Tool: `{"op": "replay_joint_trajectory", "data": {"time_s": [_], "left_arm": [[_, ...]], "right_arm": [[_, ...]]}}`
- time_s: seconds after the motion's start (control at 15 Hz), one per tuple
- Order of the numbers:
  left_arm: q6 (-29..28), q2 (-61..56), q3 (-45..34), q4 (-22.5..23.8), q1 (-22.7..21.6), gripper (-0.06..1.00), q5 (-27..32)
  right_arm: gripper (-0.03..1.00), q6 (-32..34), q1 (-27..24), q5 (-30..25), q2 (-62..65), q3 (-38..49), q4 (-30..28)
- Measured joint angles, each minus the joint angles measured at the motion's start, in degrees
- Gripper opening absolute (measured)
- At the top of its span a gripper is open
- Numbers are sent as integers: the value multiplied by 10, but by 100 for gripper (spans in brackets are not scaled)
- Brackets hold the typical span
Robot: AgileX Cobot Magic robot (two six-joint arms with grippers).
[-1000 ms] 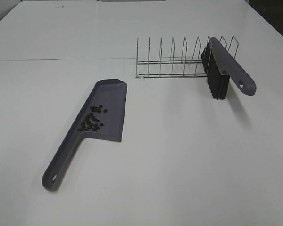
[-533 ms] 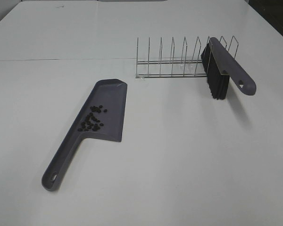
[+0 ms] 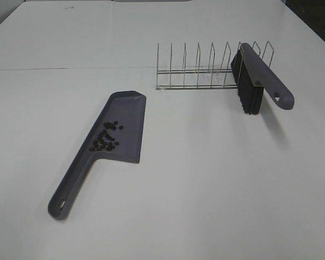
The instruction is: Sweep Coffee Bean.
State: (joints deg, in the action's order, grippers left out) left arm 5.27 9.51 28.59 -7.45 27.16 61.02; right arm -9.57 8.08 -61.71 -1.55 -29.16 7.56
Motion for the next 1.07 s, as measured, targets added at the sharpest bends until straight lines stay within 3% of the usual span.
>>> {"op": "replay_joint_trajectory", "data": {"time_s": [0.6,1.07], "left_arm": [[1,0,0,0,-1,62,0],[1,-34,0,0,-185,62,-1]], "right_arm": [[77,1,0,1,0,0,0],[77,2,0,1,0,0,1]]}}
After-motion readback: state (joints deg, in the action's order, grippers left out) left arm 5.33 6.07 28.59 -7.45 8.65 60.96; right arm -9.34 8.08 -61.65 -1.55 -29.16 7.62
